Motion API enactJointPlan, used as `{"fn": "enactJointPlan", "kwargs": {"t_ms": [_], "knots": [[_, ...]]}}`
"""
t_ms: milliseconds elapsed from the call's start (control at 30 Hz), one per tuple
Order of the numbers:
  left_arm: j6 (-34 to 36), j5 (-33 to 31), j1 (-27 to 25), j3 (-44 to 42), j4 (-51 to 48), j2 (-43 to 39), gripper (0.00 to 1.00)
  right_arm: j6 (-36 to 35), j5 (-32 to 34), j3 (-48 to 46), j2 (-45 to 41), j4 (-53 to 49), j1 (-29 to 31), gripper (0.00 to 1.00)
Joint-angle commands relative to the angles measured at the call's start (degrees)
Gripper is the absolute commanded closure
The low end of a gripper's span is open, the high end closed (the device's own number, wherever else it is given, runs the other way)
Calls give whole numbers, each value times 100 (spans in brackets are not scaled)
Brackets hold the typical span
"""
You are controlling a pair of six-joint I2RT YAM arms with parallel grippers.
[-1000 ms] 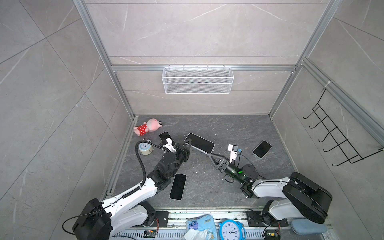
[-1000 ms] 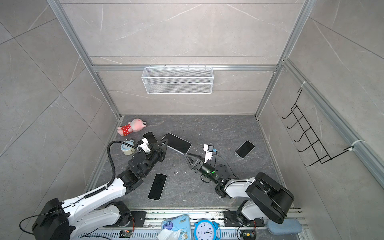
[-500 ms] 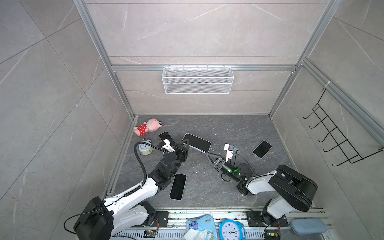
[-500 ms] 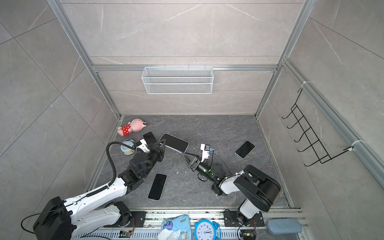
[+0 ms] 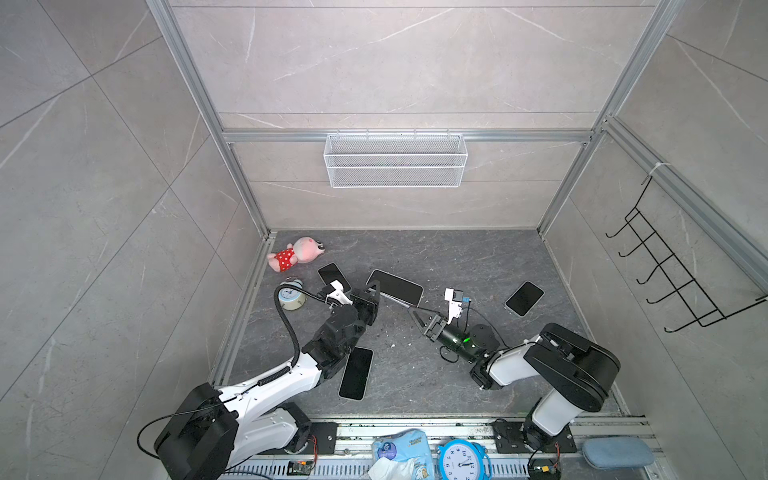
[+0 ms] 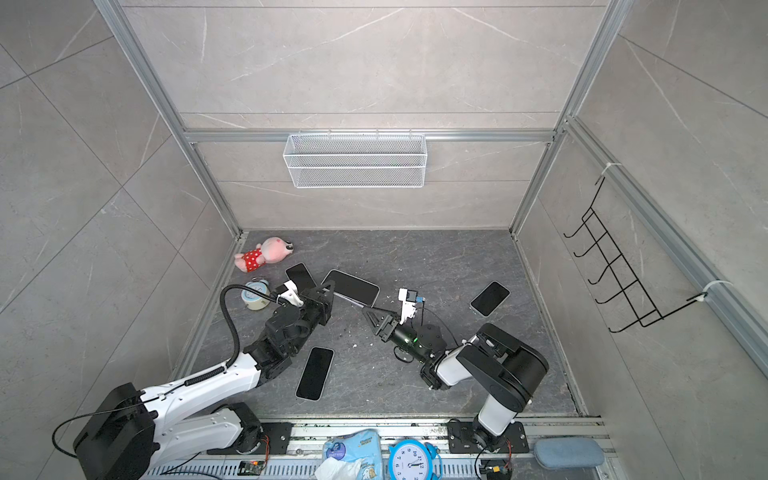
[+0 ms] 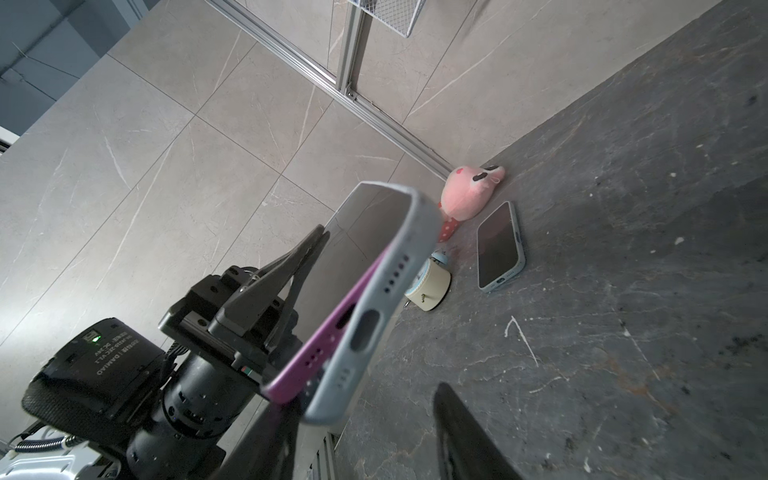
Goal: Take the phone out of the phone case
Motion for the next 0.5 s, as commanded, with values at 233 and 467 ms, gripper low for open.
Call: {"fn": "enactJointPlan", "kwargs": {"t_ms": [233, 467], "knots": [[-367, 897, 294, -49, 1093, -811, 100, 565, -170, -815, -128, -786, -886, 33], [-28, 2160, 1020, 168, 477, -834, 100, 676, -562, -1218, -980, -1210, -1444, 31]]}}
